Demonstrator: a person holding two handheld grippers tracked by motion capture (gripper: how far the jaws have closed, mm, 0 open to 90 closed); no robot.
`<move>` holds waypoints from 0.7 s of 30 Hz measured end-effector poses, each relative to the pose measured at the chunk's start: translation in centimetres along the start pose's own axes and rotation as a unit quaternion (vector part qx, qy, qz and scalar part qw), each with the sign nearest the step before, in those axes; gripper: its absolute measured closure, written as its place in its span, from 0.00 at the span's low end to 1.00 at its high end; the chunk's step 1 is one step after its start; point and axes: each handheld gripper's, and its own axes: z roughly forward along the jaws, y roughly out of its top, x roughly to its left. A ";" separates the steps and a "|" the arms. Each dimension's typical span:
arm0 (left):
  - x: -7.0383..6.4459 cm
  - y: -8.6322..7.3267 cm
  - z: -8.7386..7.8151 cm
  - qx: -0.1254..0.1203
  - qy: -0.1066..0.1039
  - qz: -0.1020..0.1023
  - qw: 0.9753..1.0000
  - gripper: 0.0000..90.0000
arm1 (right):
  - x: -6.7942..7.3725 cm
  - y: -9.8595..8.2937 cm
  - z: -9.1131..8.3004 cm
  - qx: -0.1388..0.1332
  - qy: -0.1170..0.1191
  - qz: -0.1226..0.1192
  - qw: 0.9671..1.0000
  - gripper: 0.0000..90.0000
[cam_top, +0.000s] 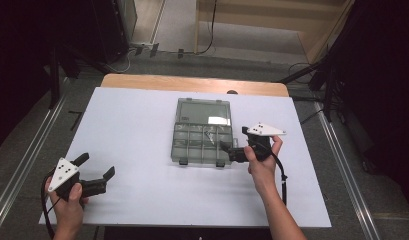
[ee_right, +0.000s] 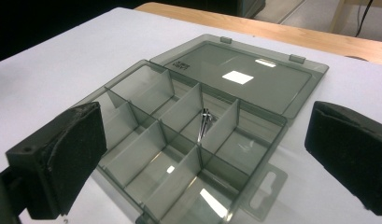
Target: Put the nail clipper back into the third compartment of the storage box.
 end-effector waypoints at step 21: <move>0.0 0.0 0.0 0.000 0.003 0.003 1.000 0.00 | -1.5 -2.9 -5.0 -0.033 -0.021 0.014 0.999 0.00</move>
